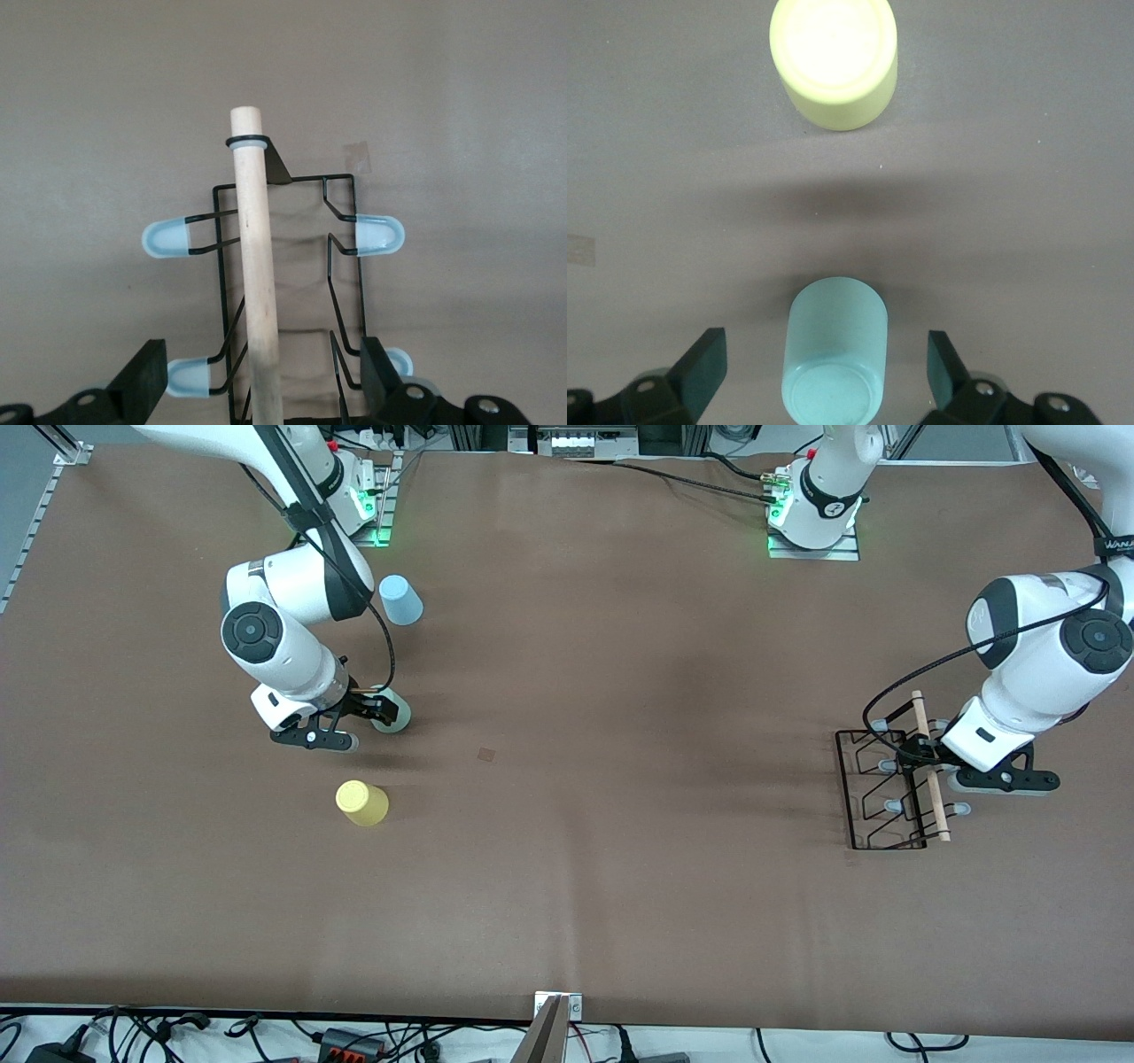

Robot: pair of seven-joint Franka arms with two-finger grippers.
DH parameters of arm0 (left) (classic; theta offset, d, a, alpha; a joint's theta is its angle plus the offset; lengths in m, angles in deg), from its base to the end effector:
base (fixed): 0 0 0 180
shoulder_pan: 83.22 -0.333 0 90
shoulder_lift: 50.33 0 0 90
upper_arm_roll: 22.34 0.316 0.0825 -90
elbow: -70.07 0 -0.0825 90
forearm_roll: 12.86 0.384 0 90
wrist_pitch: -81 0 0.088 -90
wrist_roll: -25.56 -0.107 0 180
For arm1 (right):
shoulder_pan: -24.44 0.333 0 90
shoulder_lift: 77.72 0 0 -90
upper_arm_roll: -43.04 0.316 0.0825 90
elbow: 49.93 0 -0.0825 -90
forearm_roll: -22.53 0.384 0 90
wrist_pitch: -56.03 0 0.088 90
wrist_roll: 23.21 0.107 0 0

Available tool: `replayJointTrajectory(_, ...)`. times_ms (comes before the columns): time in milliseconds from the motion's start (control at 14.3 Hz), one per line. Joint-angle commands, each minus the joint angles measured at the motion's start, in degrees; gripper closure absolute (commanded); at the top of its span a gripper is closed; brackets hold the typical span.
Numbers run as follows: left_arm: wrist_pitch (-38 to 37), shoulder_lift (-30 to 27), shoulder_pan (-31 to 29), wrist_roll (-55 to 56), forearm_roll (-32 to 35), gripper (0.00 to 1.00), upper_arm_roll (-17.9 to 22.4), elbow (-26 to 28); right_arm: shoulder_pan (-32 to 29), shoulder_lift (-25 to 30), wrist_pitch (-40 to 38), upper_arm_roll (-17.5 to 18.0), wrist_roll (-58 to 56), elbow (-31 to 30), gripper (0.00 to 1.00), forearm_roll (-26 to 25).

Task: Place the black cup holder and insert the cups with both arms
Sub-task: 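Grasp the rack handle with the left gripper and drag it to mid-table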

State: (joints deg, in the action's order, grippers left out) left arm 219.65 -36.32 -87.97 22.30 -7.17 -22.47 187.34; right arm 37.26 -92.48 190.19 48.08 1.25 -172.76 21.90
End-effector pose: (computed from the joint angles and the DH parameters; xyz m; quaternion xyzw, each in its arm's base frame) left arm 0.5986 0.0489 0.3335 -0.9971 0.0232 -0.0617 0.0392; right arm 0.5348 0.1717 0.2781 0.9980 -0.0547 -0.0301 0.0037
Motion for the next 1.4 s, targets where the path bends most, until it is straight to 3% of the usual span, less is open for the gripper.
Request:
replayJointTrajectory(0, 1.0, 1.1, -0.5, -0.9, -0.7, 0.33, -0.5, 0.1, 0.6, 0.3, 1.0, -0.1, 0.7, -1.0, 0.00, 0.0)
replayJointTrajectory(70, 0.7, 1.1, -0.5, -1.0, -0.7, 0.41, -0.5, 0.1, 0.9, 0.3, 1.0, -0.1, 0.7, -1.0, 0.00, 0.0)
replayJointTrajectory(279, 0.0, 0.8, -0.3, -1.0, -0.7, 0.82, -0.6, -0.5, 1.0, -0.4, 1.5, -0.1, 0.9, -1.2, 0.00, 0.1)
replayJointTrajectory(419, 0.0, 0.8, -0.4, -1.1, -0.7, 0.95, -0.6, -0.5, 1.0, -0.4, 1.5, -0.1, 1.0, -1.5, 0.00, 0.1)
replayJointTrajectory(699, -1.3, -1.0, -0.4, -4.3, -0.7, 0.99, -0.6, -0.6, 1.4, -0.9, 2.5, -0.2, 1.4, -2.7, 0.00, 0.3)
replayJointTrajectory(908, -7.6, -3.5, 0.4, -5.7, -0.7, 0.99, -0.7, -2.9, 1.7, -1.8, 9.0, -0.1, 4.2, -5.6, 0.00, 0.2)
replayJointTrajectory(1188, -16.9, -3.5, 0.7, -1.8, -1.2, 0.99, -5.5, -9.1, 2.0, -1.6, 9.9, -0.1, 4.2, -7.1, 0.00, 0.2)
replayJointTrajectory(1327, -17.6, -3.2, 0.6, 3.5, -3.2, 0.99, -9.8, -10.0, 2.4, -1.0, 10.0, -0.1, 4.3, -8.7, 0.00, 0.2)
